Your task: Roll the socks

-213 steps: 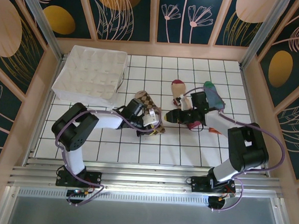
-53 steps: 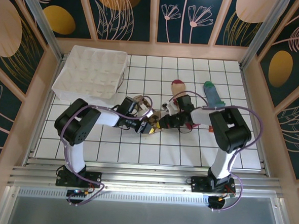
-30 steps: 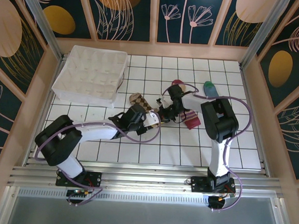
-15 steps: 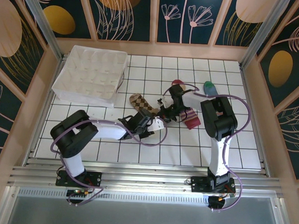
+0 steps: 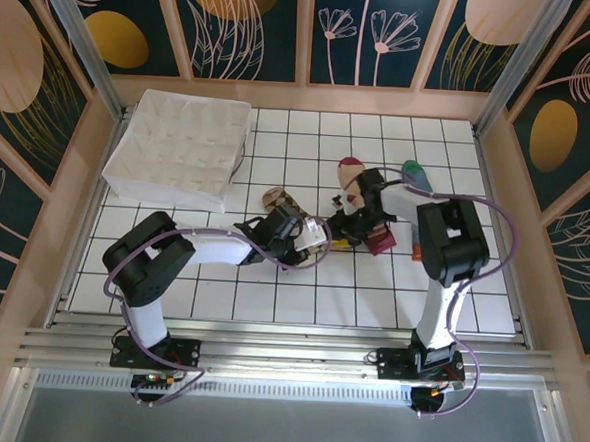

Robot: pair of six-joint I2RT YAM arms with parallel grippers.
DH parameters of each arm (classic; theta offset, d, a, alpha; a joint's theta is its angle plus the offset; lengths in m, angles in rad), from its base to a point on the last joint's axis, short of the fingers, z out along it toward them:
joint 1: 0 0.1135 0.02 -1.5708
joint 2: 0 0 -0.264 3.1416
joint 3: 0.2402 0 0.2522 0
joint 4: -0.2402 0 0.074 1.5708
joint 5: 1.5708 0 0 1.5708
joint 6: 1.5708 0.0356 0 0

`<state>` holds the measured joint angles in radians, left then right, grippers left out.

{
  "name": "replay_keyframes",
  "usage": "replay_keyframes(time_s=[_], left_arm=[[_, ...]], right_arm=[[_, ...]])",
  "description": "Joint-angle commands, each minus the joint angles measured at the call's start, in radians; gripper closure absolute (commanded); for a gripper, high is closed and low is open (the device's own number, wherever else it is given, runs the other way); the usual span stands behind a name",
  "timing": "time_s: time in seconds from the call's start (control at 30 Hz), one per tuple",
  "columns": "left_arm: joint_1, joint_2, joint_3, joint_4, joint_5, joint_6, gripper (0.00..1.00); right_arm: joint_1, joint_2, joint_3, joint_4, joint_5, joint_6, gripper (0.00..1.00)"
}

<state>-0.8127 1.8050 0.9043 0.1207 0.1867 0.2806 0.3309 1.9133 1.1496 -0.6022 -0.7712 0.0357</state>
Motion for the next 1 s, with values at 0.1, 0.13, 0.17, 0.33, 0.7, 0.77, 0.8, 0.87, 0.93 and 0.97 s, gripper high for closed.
replay_keyframes(time_s=[0.1, 0.13, 0.17, 0.33, 0.7, 0.77, 0.8, 0.87, 0.93, 0.97], left_arm=[[0.121, 0.049, 0.050, -0.109, 0.390, -0.212, 1.00], [0.135, 0.069, 0.062, -0.125, 0.428, -0.228, 1.00], [0.150, 0.092, 0.100, -0.143, 0.477, -0.243, 1.00], [0.188, 0.184, 0.176, -0.194, 0.609, -0.272, 1.00], [0.256, 0.279, 0.226, -0.266, 0.761, -0.261, 1.00], [0.264, 0.293, 0.226, -0.272, 0.770, -0.261, 1.00], [0.266, 0.296, 0.226, -0.273, 0.772, -0.262, 1.00], [0.270, 0.307, 0.227, -0.270, 0.780, -0.269, 1.00], [0.272, 0.316, 0.229, -0.267, 0.782, -0.276, 1.00], [0.273, 0.320, 0.231, -0.265, 0.781, -0.279, 1.00]], right_arm=[[-0.016, -0.145, -0.087, 0.175, -0.004, 0.029, 0.53], [-0.008, -0.151, -0.100, 0.202, -0.009, 0.029, 0.53], [0.004, -0.152, -0.107, 0.229, -0.009, 0.030, 0.53], [0.052, -0.128, -0.117, 0.310, -0.006, 0.029, 0.52], [0.080, -0.043, -0.100, 0.304, 0.021, -0.021, 0.52], [0.085, -0.046, -0.114, 0.313, 0.007, -0.025, 0.52], [0.084, -0.049, -0.123, 0.320, 0.000, -0.023, 0.52], [0.086, -0.051, -0.139, 0.331, -0.012, -0.022, 0.52], [0.089, -0.048, -0.148, 0.334, -0.009, -0.022, 0.53], [0.091, -0.044, -0.150, 0.334, -0.005, -0.022, 0.54]])
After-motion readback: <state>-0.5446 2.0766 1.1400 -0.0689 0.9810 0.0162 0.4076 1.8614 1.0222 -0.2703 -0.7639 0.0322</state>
